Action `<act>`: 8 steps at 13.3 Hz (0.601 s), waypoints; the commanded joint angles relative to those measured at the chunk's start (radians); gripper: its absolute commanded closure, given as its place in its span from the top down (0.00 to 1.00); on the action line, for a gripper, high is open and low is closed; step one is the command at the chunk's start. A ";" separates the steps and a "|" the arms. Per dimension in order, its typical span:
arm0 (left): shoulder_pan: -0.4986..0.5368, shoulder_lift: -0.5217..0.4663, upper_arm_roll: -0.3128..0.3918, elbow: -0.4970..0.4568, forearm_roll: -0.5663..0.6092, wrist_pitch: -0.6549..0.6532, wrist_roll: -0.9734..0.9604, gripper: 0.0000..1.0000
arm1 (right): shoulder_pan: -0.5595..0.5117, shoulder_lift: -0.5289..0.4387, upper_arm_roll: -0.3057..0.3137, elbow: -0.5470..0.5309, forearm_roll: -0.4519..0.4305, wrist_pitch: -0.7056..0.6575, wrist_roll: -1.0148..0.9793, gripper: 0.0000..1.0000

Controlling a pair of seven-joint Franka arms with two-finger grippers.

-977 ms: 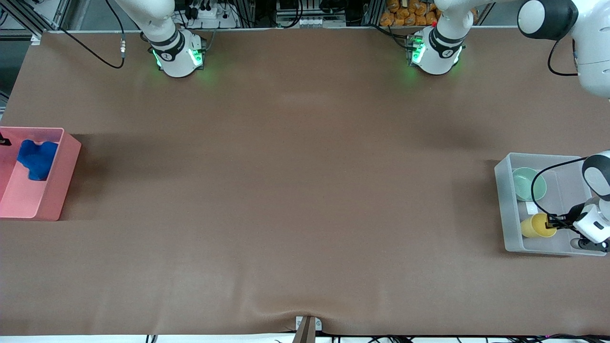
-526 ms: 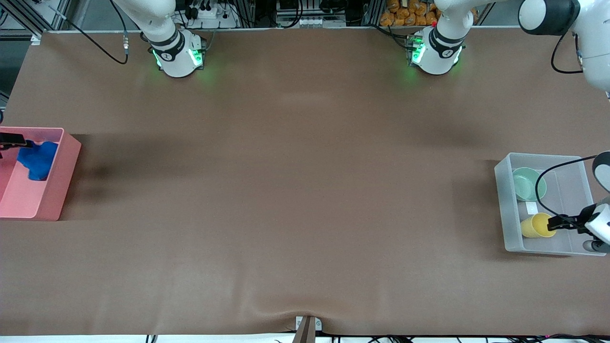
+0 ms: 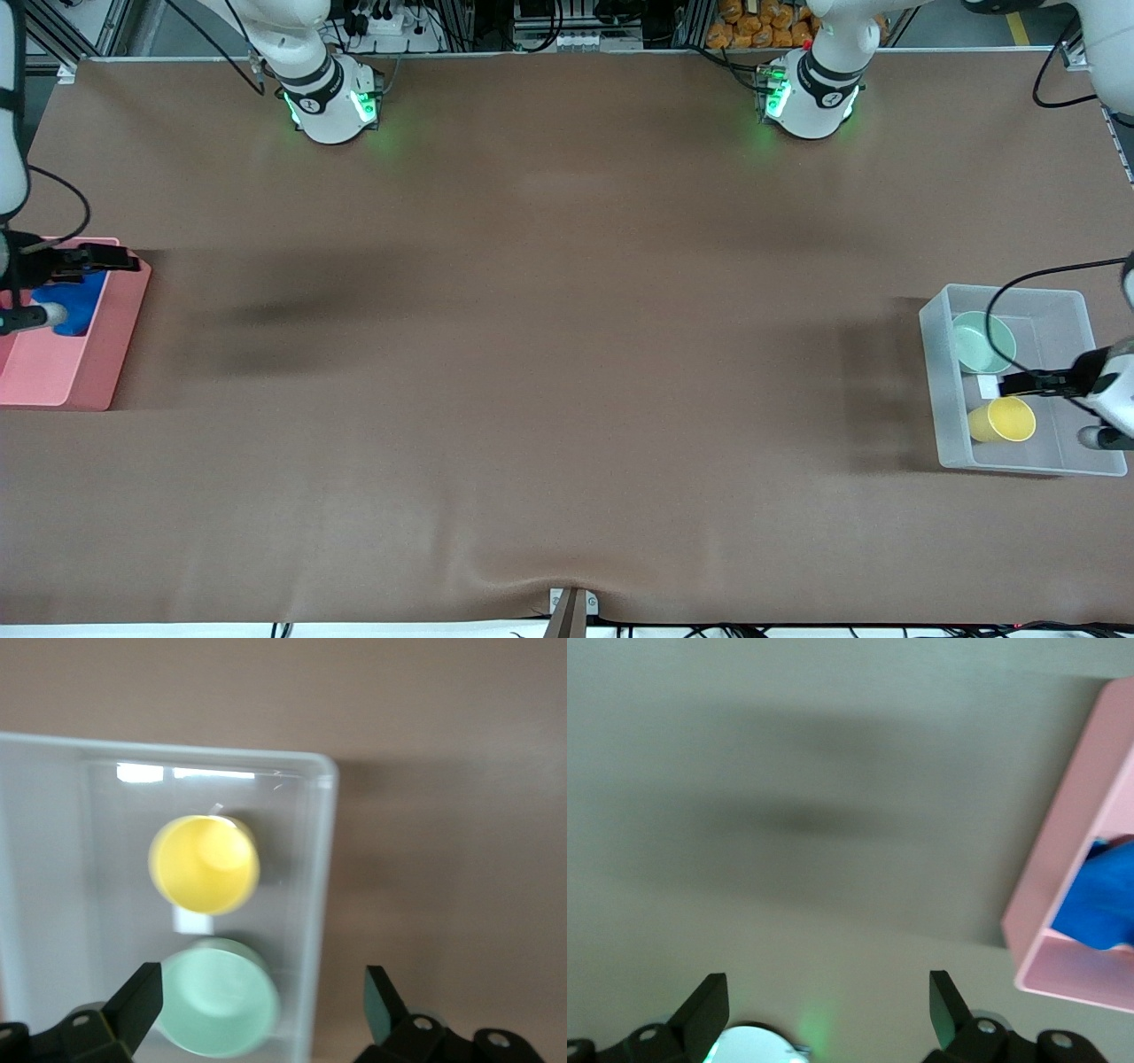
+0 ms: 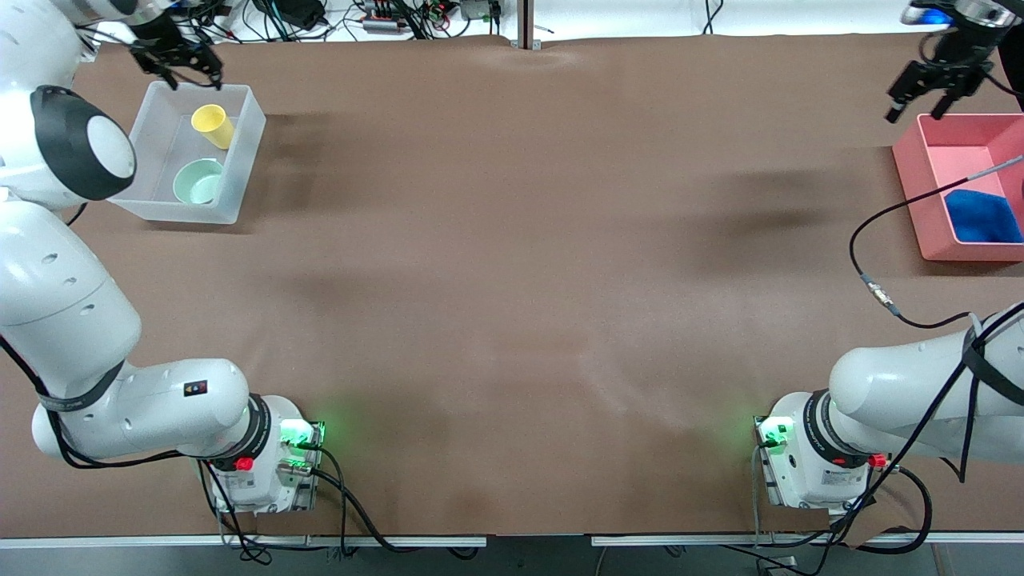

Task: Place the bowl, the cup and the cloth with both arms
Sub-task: 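Open the left gripper to release the cup while the right gripper withdraws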

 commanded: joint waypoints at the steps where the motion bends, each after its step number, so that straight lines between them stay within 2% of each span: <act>1: -0.108 -0.079 0.067 -0.055 -0.001 -0.058 -0.064 1.00 | 0.104 -0.068 -0.010 -0.040 0.035 -0.011 0.158 1.00; 2: -0.146 -0.099 0.099 -0.067 -0.001 -0.072 -0.064 1.00 | 0.145 -0.078 -0.010 -0.040 0.035 -0.011 0.216 1.00; 4: -0.179 -0.160 0.105 -0.117 0.016 -0.072 -0.056 1.00 | 0.196 -0.092 -0.010 -0.035 0.035 -0.011 0.303 1.00; 6: -0.194 -0.279 0.104 -0.212 0.027 -0.067 -0.053 1.00 | 0.210 -0.112 -0.008 -0.030 0.043 -0.011 0.324 1.00; 8: -0.202 -0.426 0.101 -0.332 0.027 -0.069 -0.053 1.00 | 0.211 -0.144 -0.010 -0.027 0.089 -0.009 0.329 1.00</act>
